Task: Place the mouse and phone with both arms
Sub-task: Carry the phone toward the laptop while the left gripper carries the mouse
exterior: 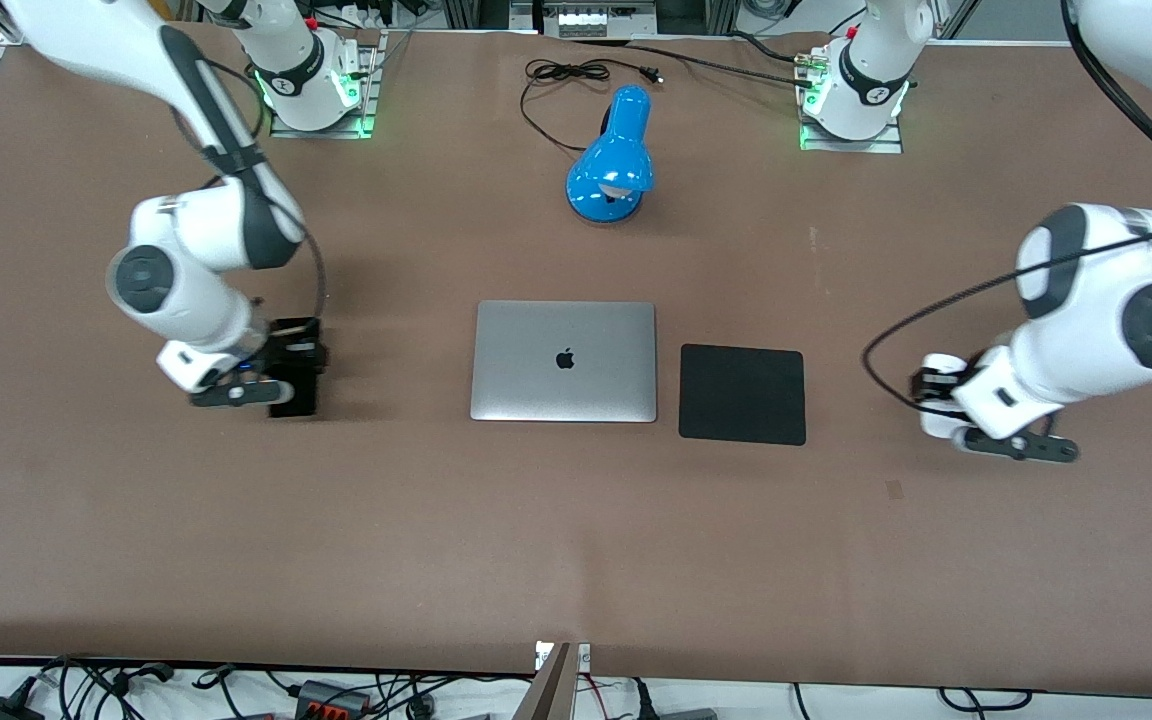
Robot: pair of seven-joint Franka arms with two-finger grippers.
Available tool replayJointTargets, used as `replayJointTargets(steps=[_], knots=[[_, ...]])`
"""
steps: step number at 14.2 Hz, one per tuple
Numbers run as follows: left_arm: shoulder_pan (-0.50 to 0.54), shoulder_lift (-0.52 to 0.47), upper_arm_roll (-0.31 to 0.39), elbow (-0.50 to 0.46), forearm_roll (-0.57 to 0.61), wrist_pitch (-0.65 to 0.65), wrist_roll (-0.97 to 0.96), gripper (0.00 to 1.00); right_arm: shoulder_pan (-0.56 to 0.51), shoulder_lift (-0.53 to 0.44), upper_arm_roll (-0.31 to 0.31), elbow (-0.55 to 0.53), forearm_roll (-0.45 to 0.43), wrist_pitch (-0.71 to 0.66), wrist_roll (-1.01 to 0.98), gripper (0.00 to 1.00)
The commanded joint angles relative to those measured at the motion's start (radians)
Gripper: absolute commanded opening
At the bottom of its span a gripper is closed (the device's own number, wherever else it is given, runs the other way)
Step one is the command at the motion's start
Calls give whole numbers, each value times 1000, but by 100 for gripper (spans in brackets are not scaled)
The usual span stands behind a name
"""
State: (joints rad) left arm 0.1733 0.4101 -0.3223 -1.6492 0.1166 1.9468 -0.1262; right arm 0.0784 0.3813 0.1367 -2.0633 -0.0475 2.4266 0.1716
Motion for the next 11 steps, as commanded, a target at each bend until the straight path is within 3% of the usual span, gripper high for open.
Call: replayJointTargets(steps=[1, 3, 5, 7, 8, 9, 10, 11], knots=[[-59, 41, -44, -18, 15, 35, -188, 37, 59, 69, 29, 15, 1, 89, 78, 0], [-133, 74, -41, -99, 69, 198, -307, 36, 99, 114, 35, 28, -8, 139, 182, 0], [-175, 113, -43, -173, 212, 372, -435, 36, 118, 143, 35, 32, -8, 179, 239, 0], [-189, 156, -44, -184, 334, 409, -558, 36, 139, 160, 35, 31, -8, 184, 301, 0], [-192, 179, -46, -185, 380, 414, -590, 36, 141, 171, 35, 31, -9, 186, 316, 7], [-192, 196, -46, -198, 394, 449, -601, 36, 141, 174, 35, 32, -8, 190, 318, 41], [-192, 203, -46, -242, 393, 542, -612, 36, 143, 177, 35, 32, -8, 196, 318, 99], [-189, 207, -44, -260, 394, 607, -630, 37, 144, 176, 35, 31, -9, 196, 315, 100]])
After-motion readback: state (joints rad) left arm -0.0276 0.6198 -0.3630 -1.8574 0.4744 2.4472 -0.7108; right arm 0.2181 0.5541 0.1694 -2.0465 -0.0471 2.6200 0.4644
